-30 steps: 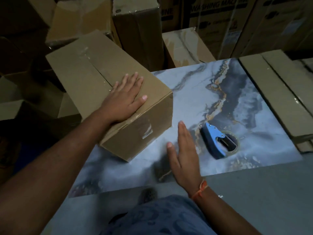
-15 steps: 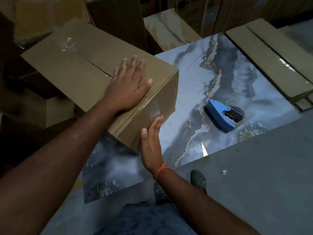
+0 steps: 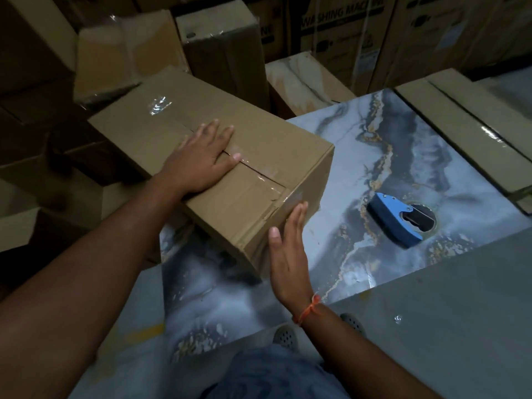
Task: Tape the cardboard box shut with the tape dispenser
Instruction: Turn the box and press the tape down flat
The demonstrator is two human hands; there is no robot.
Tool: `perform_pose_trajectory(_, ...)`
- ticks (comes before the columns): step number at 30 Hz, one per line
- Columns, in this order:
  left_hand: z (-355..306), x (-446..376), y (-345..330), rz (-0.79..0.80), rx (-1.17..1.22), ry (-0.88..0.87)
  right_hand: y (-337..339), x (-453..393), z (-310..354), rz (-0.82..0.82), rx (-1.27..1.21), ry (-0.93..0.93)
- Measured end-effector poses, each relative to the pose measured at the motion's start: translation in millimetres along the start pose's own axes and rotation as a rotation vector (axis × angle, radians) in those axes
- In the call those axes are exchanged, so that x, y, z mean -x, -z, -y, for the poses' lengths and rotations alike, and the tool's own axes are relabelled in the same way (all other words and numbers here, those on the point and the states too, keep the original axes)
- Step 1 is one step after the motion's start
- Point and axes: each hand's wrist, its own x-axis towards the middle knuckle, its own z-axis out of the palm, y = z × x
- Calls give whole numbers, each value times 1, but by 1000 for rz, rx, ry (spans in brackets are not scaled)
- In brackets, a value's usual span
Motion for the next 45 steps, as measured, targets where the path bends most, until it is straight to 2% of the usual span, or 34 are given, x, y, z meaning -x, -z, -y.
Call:
perform_pose_trajectory(5,17,-5,3,0,-12,163,7,1,26,-49,141,251)
perform_pose_trajectory(9,5,-8,-1,-31,29,239,12,-7,34,-54,434,439)
perform_pose_trajectory(13,-14,-10,-4,-35,46,292,22,-20,47,-62,722,488)
perform_pose_trajectory(17,-25,-9,-9,-31,22,275,30,-43,58,57,885,547)
perform_pose_trajectory(22,2,-22,-3,-59,31,310,35,-53,68,174,851,527)
perform_pose_trajectory(31,63,-66,15,-55,8,457,42,-56,68,220,891,556)
perform_pose_trajectory(42,87,-85,22,-57,30,581,44,-59,69,257,921,549)
perform_pose_trajectory(45,60,-79,18,-49,33,552,44,-59,68,243,913,543)
